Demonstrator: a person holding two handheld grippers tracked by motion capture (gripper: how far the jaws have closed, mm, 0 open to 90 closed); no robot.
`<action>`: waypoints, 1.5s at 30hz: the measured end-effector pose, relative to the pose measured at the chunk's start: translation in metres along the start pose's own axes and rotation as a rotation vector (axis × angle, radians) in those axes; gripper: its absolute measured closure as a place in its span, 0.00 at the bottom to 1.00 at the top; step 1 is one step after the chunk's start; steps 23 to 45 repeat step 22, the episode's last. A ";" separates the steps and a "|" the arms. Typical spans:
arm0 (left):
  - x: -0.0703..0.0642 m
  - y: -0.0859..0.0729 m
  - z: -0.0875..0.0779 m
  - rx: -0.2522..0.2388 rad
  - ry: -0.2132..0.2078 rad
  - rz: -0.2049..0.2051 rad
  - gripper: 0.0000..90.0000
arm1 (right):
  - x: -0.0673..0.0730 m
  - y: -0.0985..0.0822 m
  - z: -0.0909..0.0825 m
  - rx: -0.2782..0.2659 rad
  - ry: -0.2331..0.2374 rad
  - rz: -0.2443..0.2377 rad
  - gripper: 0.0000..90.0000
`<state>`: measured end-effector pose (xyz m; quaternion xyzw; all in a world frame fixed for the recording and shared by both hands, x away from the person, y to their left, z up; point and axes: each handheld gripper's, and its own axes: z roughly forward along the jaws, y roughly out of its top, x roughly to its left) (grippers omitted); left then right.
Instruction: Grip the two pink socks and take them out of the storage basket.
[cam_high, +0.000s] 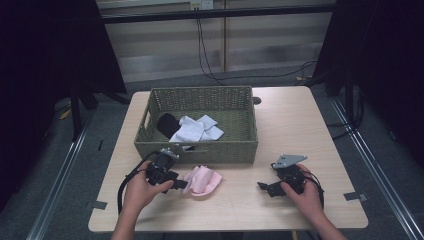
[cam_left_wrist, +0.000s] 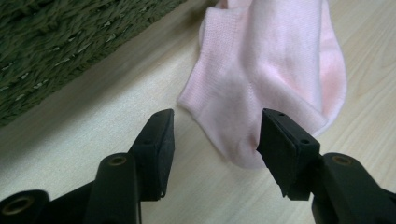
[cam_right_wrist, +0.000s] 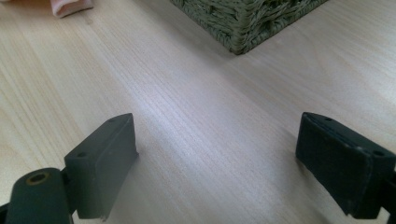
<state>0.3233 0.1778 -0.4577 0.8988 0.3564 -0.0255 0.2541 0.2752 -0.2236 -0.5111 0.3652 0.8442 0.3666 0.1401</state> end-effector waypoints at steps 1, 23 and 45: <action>0.000 -0.001 0.000 -0.006 0.003 0.006 0.50 | 0.000 0.000 0.000 0.000 0.000 0.000 0.13; 0.004 -0.024 0.014 -0.066 0.031 0.183 0.38 | 0.000 0.000 0.000 0.000 0.000 0.000 0.13; 0.004 -0.024 0.014 -0.066 0.031 0.183 0.38 | 0.000 0.000 0.000 0.000 0.000 0.000 0.13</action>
